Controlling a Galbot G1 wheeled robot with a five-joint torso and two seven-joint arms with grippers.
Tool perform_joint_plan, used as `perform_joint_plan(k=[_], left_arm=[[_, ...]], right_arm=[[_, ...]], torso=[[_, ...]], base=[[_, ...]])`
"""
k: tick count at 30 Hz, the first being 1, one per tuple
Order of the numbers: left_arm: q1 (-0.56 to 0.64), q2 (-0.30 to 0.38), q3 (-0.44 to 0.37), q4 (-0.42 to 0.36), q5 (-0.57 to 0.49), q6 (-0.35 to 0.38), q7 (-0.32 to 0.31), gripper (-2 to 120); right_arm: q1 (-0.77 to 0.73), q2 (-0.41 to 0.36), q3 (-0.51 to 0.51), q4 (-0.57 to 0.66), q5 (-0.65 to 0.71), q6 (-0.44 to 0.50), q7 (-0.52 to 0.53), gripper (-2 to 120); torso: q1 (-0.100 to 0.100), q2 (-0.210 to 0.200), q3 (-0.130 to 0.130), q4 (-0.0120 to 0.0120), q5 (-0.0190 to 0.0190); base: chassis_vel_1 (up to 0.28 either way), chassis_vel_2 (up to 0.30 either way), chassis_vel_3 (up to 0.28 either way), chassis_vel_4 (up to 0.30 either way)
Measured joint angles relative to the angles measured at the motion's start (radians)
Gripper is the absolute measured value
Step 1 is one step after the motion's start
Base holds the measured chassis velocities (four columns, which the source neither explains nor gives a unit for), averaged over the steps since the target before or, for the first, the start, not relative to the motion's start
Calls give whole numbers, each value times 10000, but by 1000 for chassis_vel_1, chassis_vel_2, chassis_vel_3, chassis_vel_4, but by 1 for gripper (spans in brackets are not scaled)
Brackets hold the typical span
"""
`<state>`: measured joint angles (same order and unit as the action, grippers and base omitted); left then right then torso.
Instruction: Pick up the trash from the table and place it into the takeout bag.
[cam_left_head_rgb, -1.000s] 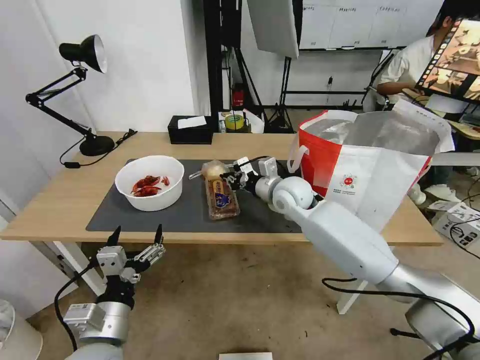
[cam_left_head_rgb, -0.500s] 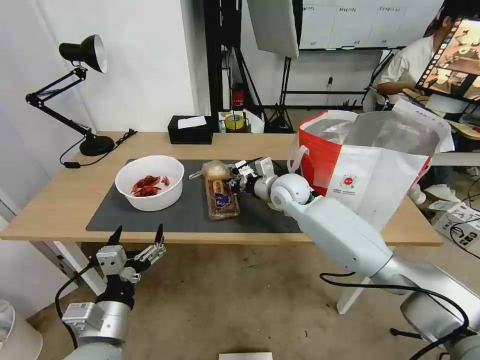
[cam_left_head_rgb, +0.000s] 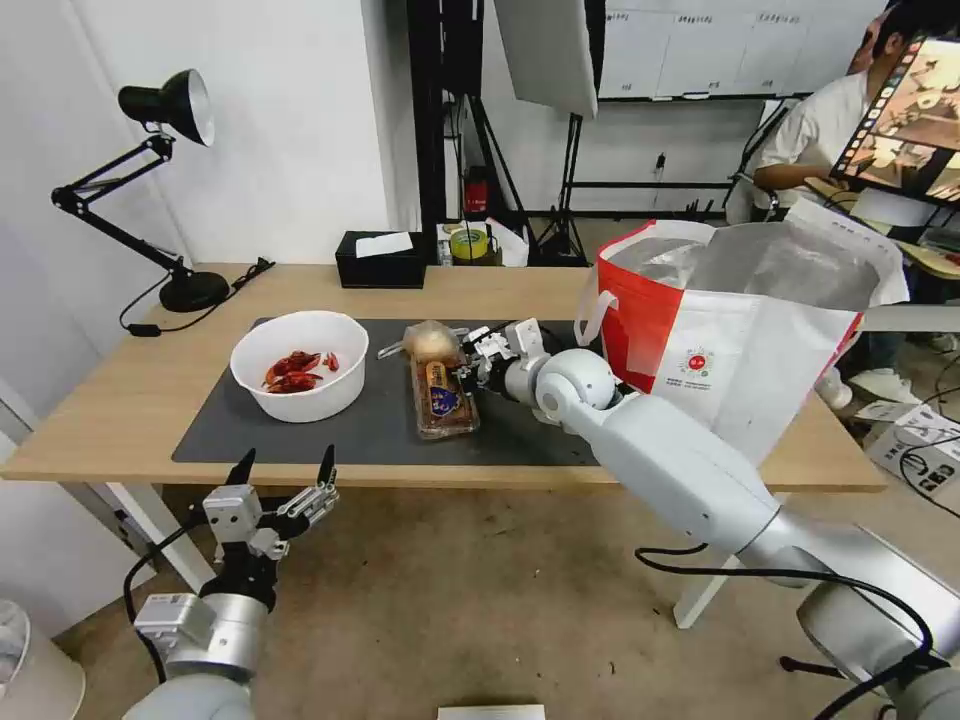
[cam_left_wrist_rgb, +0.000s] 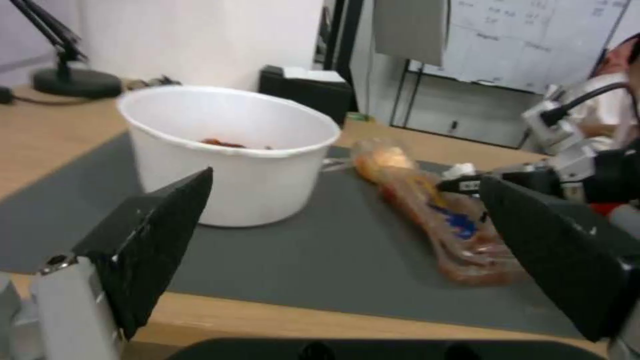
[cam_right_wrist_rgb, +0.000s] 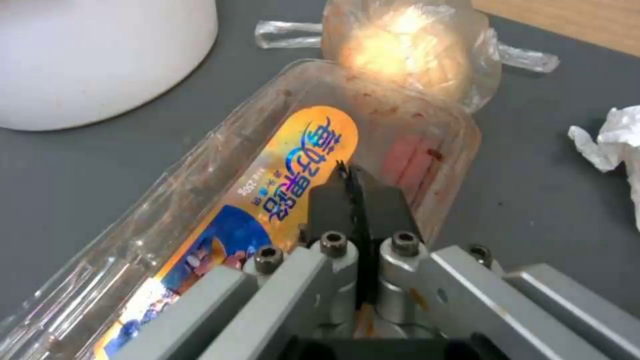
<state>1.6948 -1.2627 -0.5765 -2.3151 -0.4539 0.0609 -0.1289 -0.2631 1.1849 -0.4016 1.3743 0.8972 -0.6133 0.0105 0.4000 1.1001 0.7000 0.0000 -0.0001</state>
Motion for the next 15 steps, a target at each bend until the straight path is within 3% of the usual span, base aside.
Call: perform_joint_plan(k=[5,6,7,9,10,11,12,13,15], left_arm=[[-636,616,104,-270,-1664,921,-216,100],[-924,881,142,-374,-2526,1284,-481,100],[-924,881,142,-374,-2526,1284,-481,100],[-1401,1322,234,-501,-4217,1892,-1007,100],[-1401,1322,234,-501,-4217,1892,-1007,100],[-1552,1465,288,-540,-4852,2081,-1230,100],[-1834,1709,417,-580,-6003,2330,-1716,100],[-1834,1709,417,-580,-6003,2330,-1716,100],[-2101,1926,551,-586,-7188,2560,-2156,100]], right_arm=[[28,28,-106,10,65,-22,54,0],[29,27,-128,44,81,-27,72,0],[29,27,-128,44,81,-27,72,0],[29,24,-175,70,99,-31,101,0],[29,24,-175,70,99,-31,101,0],[29,24,-185,83,110,-32,108,0],[29,36,-201,91,139,-33,119,0],[29,36,-201,91,139,-33,119,0],[54,115,-244,68,177,-33,121,0]], torso=[[0,0,0,1,-2],[0,-1,0,-1,-1],[0,-1,0,-1,-1],[1,0,0,0,-1],[1,0,0,0,-1],[0,0,0,-1,1],[0,-1,0,-1,0],[0,-1,0,-1,0],[0,0,0,-2,0]], base=[[0,0,0,0],[0,0,0,0],[0,0,0,0],[0,0,0,0],[0,0,0,0],[0,0,0,0],[0,0,0,0],[0,0,0,0],[0,0,0,0]])
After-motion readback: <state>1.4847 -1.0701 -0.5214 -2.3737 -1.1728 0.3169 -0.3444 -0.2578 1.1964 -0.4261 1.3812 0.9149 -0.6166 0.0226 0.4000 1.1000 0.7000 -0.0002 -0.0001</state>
